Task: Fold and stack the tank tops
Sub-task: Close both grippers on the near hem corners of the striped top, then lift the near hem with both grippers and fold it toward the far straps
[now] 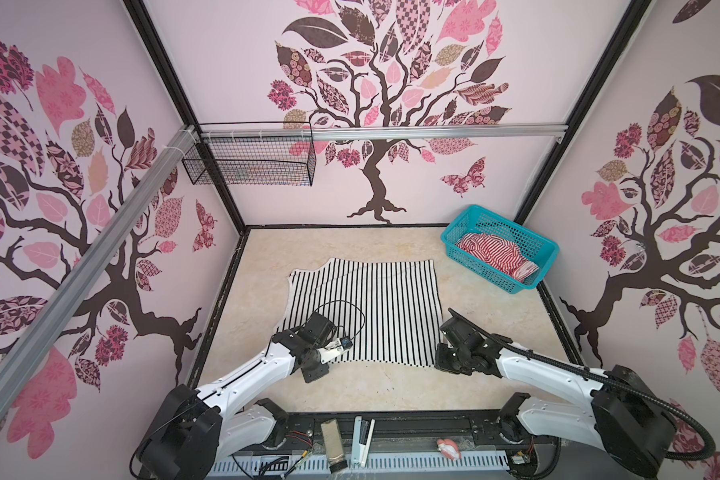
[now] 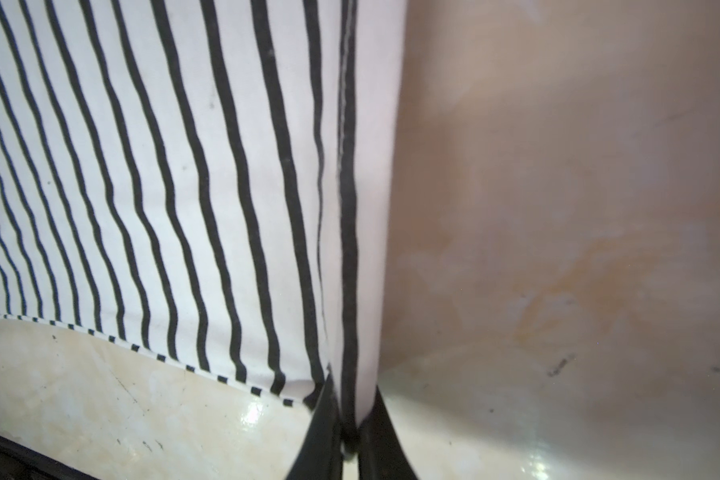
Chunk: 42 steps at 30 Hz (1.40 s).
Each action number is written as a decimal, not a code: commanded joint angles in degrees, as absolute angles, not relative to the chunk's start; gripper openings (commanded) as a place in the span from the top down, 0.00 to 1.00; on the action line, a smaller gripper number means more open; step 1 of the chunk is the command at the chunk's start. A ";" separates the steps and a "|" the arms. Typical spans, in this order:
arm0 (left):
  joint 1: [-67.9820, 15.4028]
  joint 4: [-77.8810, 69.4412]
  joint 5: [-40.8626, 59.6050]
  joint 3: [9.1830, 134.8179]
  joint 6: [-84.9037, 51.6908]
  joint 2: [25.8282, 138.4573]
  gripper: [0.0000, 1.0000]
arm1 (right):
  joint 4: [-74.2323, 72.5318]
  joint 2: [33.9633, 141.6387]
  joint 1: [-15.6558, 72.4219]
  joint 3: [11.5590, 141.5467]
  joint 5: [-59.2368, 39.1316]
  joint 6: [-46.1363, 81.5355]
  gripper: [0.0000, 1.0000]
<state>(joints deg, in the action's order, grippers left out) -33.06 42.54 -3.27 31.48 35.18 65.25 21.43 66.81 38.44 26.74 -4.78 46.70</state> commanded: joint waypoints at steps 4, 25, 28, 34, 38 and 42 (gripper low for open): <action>-33.22 38.91 -3.25 29.50 36.21 66.26 0.67 | 22.85 67.24 38.34 28.15 -4.27 46.49 0.88; -33.35 37.62 -3.07 28.49 37.35 70.36 0.89 | 23.42 67.02 38.32 28.48 -4.14 46.05 0.90; -33.40 37.77 -3.42 28.44 37.69 70.24 0.97 | 23.81 66.83 38.32 28.56 -4.14 45.90 0.91; -33.40 42.86 -0.58 30.53 38.57 66.94 1.00 | 26.01 65.57 38.32 29.34 -3.77 44.76 0.95; -33.38 50.21 6.46 34.09 39.11 63.43 1.00 | 28.98 63.07 38.27 30.29 -3.63 44.64 1.00; -33.49 56.56 10.93 37.87 39.36 62.31 1.00 | 32.89 58.45 38.27 31.70 -3.45 45.21 1.00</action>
